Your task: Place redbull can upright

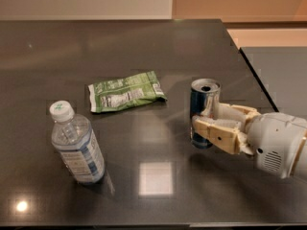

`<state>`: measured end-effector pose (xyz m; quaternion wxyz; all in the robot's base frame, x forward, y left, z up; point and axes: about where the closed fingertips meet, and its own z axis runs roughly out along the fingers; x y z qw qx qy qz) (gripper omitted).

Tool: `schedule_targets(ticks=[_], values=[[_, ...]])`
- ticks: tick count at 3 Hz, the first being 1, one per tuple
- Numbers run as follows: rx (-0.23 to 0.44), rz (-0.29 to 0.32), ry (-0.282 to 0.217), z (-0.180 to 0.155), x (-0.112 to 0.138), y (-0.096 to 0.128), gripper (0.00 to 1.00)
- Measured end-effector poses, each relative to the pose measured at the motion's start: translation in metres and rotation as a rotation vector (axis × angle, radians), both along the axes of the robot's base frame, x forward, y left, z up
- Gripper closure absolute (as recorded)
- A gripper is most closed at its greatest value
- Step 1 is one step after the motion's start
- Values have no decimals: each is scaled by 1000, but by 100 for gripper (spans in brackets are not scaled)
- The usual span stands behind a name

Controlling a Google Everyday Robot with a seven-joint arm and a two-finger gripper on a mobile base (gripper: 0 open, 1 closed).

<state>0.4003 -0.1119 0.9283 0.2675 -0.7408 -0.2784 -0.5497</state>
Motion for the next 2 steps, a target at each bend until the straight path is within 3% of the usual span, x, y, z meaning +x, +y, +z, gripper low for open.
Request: schedule_targets(ticks=[2], values=[[55,27,-57,-20,-7,-8,100]])
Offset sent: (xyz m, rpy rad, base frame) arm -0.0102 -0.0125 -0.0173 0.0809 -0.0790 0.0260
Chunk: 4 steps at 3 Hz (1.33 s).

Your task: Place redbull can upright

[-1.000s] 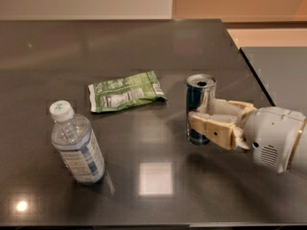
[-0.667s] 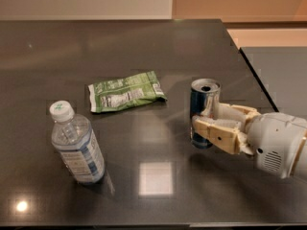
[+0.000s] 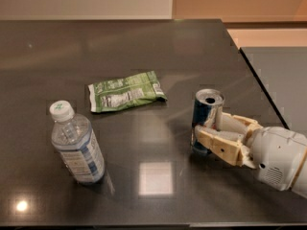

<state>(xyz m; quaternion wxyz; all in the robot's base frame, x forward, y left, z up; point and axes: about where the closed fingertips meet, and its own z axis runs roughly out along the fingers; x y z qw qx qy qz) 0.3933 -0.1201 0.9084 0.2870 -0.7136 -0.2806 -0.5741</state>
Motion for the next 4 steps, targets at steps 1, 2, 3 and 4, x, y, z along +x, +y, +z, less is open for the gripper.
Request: schedule_targets(ticks=[1,2,3,4], values=[[-1,7,-1,-8,-3,-3,100],[-12,19,-10,-13,-5,-4,100],[-17,28,-45,-15,-8,-5,82],[-23,36,-64,-19,-10,-5,59]])
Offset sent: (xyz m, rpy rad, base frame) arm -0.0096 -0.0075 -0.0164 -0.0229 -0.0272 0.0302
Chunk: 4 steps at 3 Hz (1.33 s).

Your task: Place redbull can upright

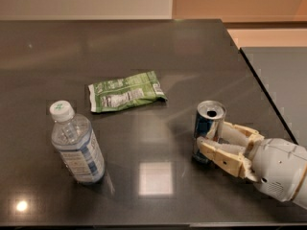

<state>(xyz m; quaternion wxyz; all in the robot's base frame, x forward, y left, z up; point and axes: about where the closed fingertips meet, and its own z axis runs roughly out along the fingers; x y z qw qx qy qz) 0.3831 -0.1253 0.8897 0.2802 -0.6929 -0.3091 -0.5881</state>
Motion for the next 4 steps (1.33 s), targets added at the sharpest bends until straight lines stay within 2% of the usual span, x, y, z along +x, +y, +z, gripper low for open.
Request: schedule_targets(ticks=[2,3,4], values=[[8,-15,2,-7,0,-6,12],[10,-3,16,-12,-4,-10,0],[10,-3,16,-12,-4,-10,0]])
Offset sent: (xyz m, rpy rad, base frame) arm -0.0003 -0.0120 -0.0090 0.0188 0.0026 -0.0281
